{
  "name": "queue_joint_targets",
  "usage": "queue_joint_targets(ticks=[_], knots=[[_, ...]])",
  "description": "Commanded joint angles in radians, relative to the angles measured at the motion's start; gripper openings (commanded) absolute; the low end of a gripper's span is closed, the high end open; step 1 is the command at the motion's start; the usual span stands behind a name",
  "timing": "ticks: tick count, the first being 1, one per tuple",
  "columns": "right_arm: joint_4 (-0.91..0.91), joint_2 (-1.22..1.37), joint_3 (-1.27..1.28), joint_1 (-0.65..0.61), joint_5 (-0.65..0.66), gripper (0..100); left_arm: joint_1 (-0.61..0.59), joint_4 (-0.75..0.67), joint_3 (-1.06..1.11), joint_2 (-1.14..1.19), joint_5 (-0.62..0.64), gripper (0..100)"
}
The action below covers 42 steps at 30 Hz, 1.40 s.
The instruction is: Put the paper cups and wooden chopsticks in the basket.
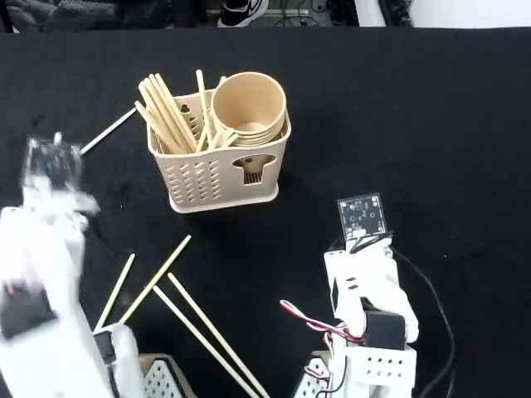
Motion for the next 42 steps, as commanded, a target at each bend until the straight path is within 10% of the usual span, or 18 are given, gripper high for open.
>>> queue_joint_targets(ticks=[1, 11, 22, 28, 42], knots=[[-0.017, -0.076, -0.012, -0.009, 0.011, 8.2, 0.262, -0.176, 0.013, -0.361, 0.11, 3], [-0.015, -0.076, -0.012, -0.009, 0.011, 8.2, 0.588, -1.031, 0.271, -0.132, 0.284, 3], [-0.017, -0.076, -0.012, -0.008, 0.011, 8.2, 0.452, -1.149, 0.062, 0.494, 0.698, 3], [-0.02, -0.076, -0.012, -0.008, 0.011, 8.2, 0.466, -0.838, 0.091, 0.522, 0.551, 15], [-0.02, -0.076, -0.012, -0.008, 0.011, 8.2, 0.277, 0.506, -0.697, 0.71, 0.374, 24]])
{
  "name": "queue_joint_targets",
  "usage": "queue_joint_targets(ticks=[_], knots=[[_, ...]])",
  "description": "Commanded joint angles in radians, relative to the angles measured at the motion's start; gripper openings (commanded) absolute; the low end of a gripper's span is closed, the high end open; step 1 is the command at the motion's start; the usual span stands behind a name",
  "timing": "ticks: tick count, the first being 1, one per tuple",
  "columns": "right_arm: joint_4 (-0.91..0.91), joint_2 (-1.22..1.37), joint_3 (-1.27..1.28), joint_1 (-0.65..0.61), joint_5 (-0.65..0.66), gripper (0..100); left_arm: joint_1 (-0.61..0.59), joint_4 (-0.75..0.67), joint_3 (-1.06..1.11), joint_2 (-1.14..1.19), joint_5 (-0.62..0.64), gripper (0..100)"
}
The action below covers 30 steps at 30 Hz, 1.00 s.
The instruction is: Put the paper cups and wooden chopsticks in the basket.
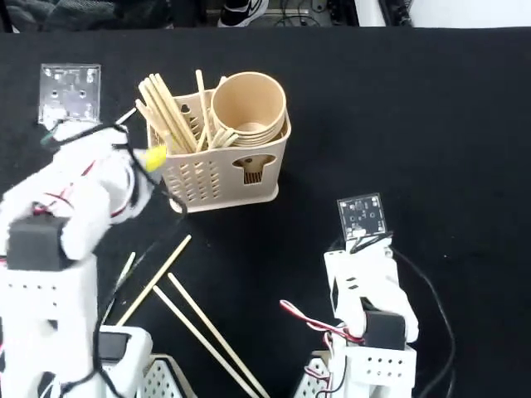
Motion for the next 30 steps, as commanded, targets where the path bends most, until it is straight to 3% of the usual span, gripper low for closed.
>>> queue_joint_targets(ticks=[1, 8, 14, 18, 22, 28, 30], knots=[[-0.02, -0.076, -0.012, -0.008, 0.011, 8.2, -0.094, 0.296, -0.122, 0.114, -0.135, 24], [-0.02, -0.076, -0.012, -0.008, 0.011, 8.2, -0.289, 0.204, 0.162, 0.259, -0.468, 23], [-0.021, -0.076, -0.012, -0.008, 0.011, 8.2, -0.349, -0.152, 0.553, 0.315, -0.583, 23], [-0.021, -0.076, -0.012, -0.008, 0.011, 8.2, -0.344, -0.345, 0.74, 0.322, -0.624, 23], [-0.021, -0.076, -0.012, -0.008, 0.011, 8.2, -0.351, -0.427, 0.805, 0.331, -0.628, 22], [-0.021, -0.076, -0.012, -0.008, 0.011, 8.2, -0.294, -0.522, 0.891, 0.322, -0.629, 2], [-0.021, -0.076, -0.012, -0.008, 0.011, 8.2, -0.277, -0.531, 0.9, 0.321, -0.629, 4]])
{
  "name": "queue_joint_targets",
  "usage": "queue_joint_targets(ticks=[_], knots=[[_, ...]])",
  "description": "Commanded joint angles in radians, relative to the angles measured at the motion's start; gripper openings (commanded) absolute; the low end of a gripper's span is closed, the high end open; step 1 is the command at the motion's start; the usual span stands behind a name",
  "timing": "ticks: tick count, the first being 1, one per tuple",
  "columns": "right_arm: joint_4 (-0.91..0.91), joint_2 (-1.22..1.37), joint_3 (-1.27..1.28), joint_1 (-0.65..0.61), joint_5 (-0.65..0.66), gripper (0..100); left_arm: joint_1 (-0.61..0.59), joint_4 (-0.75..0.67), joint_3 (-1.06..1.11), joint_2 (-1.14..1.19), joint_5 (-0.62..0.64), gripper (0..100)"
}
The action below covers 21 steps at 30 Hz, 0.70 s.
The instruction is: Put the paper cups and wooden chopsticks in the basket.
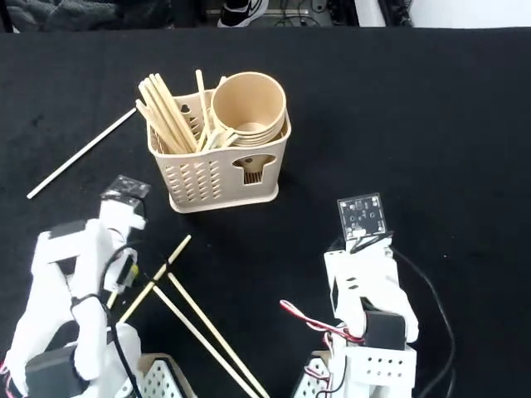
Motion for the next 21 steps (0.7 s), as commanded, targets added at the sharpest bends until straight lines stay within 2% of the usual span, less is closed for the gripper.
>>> queue_joint_targets(ticks=[1, 5, 9, 14, 16, 19, 21], knots=[[-0.021, -0.076, -0.012, -0.008, 0.011, 8.2, 0.025, -0.032, 0.002, -0.011, -0.006, 3], [-0.02, -0.076, -0.012, -0.008, 0.011, 8.2, 0.027, -0.023, -0.024, -0.018, 0.0, 3], [-0.02, -0.076, -0.012, -0.008, 0.011, 8.2, 0.027, 0.135, -0.101, -0.118, 0.002, 3], [-0.02, -0.076, -0.012, -0.008, 0.011, 8.2, 0.027, 0.41, -0.262, -0.457, 0.003, 3], [-0.02, -0.076, -0.012, -0.008, 0.011, 8.2, 0.027, 0.473, -0.331, -0.652, 0.014, 3], [-0.02, -0.076, -0.012, -0.008, 0.011, 8.2, 0.03, 0.437, -0.42, -0.967, 0.123, 3], [-0.021, -0.076, -0.012, -0.008, 0.011, 8.2, 0.042, 0.275, -0.429, -1.169, 0.236, 3]])
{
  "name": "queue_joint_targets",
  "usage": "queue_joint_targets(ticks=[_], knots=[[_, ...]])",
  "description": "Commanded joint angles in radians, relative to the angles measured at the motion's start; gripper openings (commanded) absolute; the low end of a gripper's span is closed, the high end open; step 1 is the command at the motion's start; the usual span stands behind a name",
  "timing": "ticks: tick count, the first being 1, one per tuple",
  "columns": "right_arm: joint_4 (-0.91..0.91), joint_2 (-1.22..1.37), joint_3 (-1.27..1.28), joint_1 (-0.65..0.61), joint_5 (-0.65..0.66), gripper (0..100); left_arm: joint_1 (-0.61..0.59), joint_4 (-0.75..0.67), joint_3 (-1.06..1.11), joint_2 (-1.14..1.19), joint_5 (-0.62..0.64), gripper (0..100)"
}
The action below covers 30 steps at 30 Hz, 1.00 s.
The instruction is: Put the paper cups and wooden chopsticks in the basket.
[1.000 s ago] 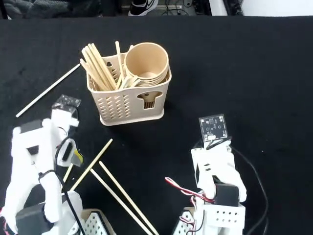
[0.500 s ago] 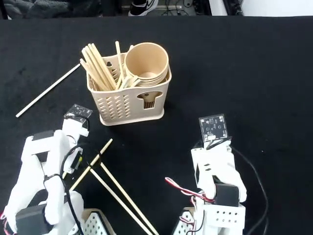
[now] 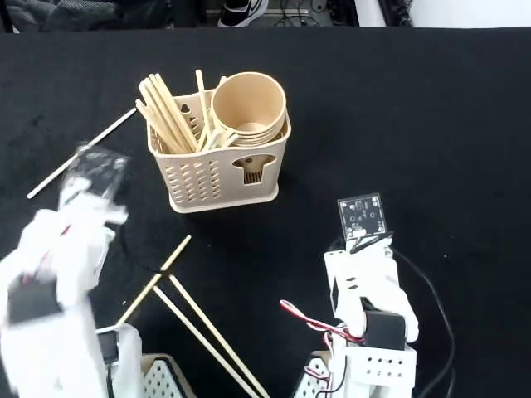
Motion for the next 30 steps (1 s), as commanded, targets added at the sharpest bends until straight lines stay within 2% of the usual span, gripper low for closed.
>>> queue_joint_targets(ticks=[1, 3, 5, 8, 11, 13, 19, 22, 30], knots=[[-0.021, -0.076, -0.012, -0.008, 0.011, 8.2, 0.036, -0.255, -0.047, -0.411, 0.195, 3], [-0.02, -0.076, -0.012, -0.009, 0.011, 8.2, 0.082, -0.502, 0.058, -0.523, 0.305, 3], [-0.017, -0.076, -0.012, -0.011, 0.011, 8.2, 0.133, -0.749, 0.168, -0.532, 0.364, 3], [-0.017, -0.076, -0.01, -0.011, 0.011, 8.2, 0.157, -1.074, 0.314, -0.471, 0.376, 3], [-0.018, -0.076, -0.008, -0.011, 0.011, 8.2, 0.282, -1.35, 0.328, -0.359, 0.393, 3], [-0.018, -0.076, -0.008, -0.011, 0.011, 8.2, 0.341, -1.373, 0.252, -0.261, 0.431, 3], [-0.021, -0.076, -0.007, -0.011, 0.011, 8.2, 0.395, -1.14, -0.053, 0.055, 0.657, 3], [-0.021, -0.076, -0.007, -0.011, 0.011, 8.2, 0.397, -1.114, -0.116, 0.18, 0.749, 3], [-0.02, -0.076, -0.008, -0.011, 0.011, 8.2, 0.392, -1.115, -0.088, 0.388, 0.778, 3]])
